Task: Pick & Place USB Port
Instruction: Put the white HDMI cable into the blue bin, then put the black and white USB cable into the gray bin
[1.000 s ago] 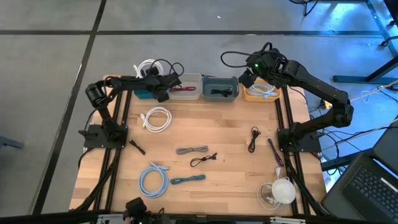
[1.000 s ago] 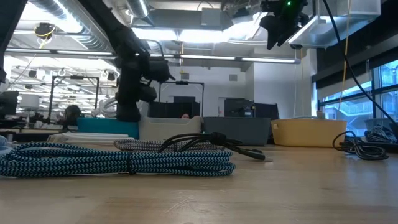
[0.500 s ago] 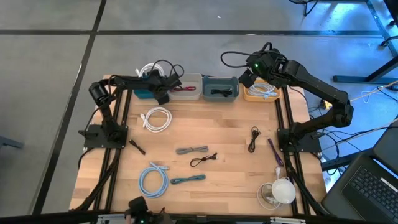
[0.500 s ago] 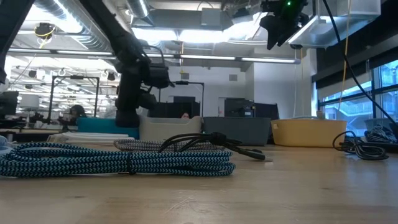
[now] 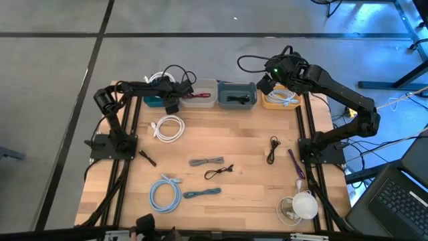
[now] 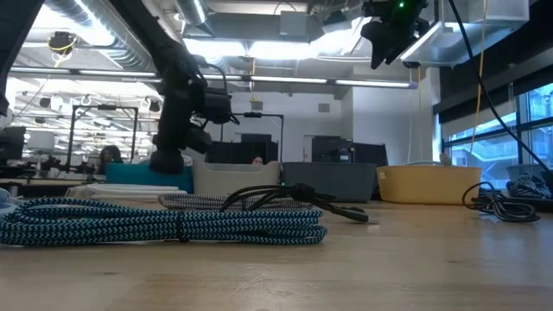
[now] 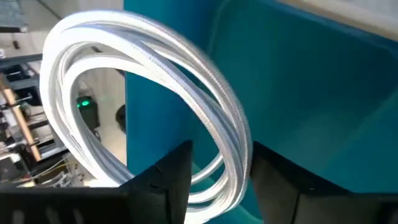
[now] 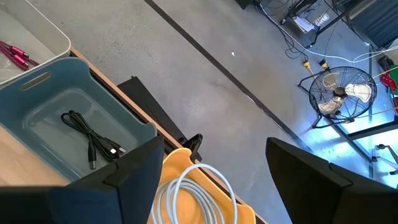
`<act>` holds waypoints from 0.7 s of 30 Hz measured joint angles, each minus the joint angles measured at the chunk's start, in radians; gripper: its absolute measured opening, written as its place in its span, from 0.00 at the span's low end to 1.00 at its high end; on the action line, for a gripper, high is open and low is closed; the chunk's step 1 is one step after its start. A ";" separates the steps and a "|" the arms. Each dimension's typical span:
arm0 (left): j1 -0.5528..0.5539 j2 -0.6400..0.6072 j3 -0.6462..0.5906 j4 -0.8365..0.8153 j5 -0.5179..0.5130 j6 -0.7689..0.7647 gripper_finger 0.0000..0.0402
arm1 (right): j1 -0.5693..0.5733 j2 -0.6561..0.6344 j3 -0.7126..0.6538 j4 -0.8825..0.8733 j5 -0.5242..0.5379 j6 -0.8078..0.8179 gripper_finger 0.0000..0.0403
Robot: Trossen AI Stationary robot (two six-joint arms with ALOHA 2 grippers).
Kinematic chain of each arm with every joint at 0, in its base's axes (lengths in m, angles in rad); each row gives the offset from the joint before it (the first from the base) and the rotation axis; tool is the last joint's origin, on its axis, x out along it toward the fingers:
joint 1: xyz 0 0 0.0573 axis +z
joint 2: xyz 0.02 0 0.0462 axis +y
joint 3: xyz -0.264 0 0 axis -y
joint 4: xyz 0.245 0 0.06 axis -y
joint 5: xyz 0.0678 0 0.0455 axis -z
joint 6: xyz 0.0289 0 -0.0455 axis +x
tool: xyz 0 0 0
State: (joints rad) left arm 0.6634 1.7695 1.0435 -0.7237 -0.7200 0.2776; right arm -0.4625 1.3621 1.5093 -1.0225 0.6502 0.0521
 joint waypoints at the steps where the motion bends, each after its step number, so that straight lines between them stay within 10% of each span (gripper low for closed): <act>1: -0.003 -0.003 0.000 -0.011 0.009 -0.001 0.37 | 0.000 0.000 0.000 0.000 0.000 0.000 0.71; 21: -0.019 -0.159 -0.001 -0.061 0.218 0.006 0.39 | 0.000 0.000 0.000 -0.001 0.000 0.000 0.71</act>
State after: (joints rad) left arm 0.6449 1.6105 1.0424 -0.7847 -0.5025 0.2832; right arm -0.4622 1.3621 1.5093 -1.0237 0.6500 0.0521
